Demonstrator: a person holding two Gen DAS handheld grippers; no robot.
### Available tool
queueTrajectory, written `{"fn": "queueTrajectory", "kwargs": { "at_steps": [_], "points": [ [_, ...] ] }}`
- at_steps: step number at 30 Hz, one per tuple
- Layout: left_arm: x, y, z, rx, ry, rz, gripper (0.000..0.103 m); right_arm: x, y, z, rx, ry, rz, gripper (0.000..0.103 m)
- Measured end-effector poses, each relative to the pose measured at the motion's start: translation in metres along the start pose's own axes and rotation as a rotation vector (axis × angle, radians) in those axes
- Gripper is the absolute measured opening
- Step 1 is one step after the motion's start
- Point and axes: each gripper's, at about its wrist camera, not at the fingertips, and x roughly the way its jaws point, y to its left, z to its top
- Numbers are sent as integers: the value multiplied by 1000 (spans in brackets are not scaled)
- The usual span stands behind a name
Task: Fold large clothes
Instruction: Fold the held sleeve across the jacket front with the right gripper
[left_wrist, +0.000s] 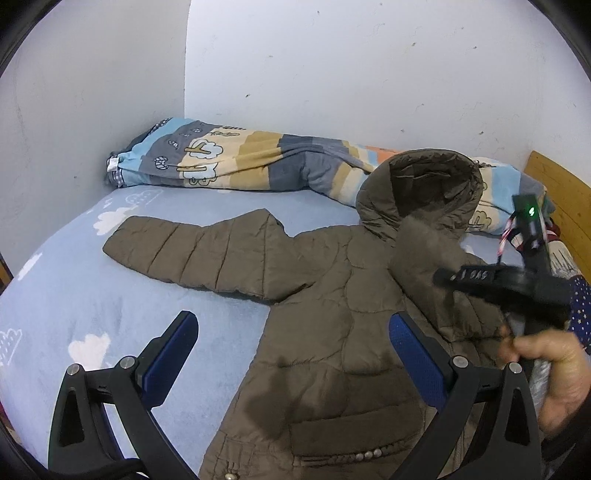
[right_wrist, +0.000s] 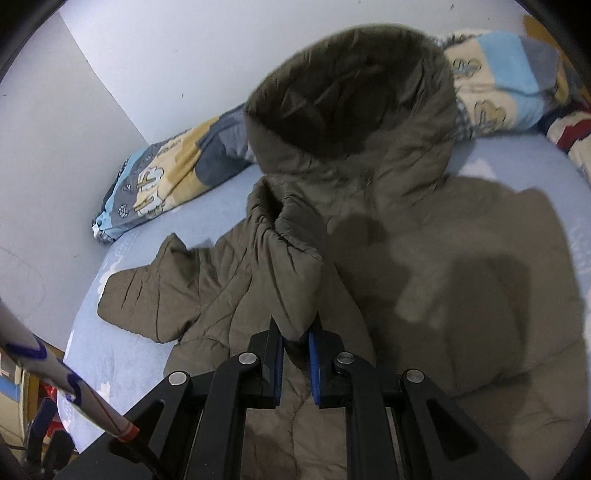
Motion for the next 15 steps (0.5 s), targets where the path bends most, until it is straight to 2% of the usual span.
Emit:
{"fn": "queueTrajectory", "kwargs": {
  "at_steps": [3, 6, 7, 8, 10, 13, 15],
  "points": [
    [7, 2, 1, -10, 16, 5, 103, 17, 2, -5, 21, 28, 33, 14],
    [13, 2, 0, -24, 34, 4, 103, 27, 6, -8, 27, 52, 66, 24],
    [15, 3, 0, -26, 41, 1, 103, 28, 8, -10, 19, 62, 83, 32],
    [16, 2, -1, -27, 45, 1, 103, 28, 9, -11, 14, 72, 103, 45],
    [19, 0, -1, -23, 49, 0, 103, 25, 10, -12, -6, 91, 141, 60],
    [21, -3, -2, -13, 54, -2, 103, 6, 5, -10, -42, 67, 165, 60],
    [23, -6, -3, -4, 58, 0, 103, -9, -10, -4, -23, 34, 170, 60]
  ]
}}
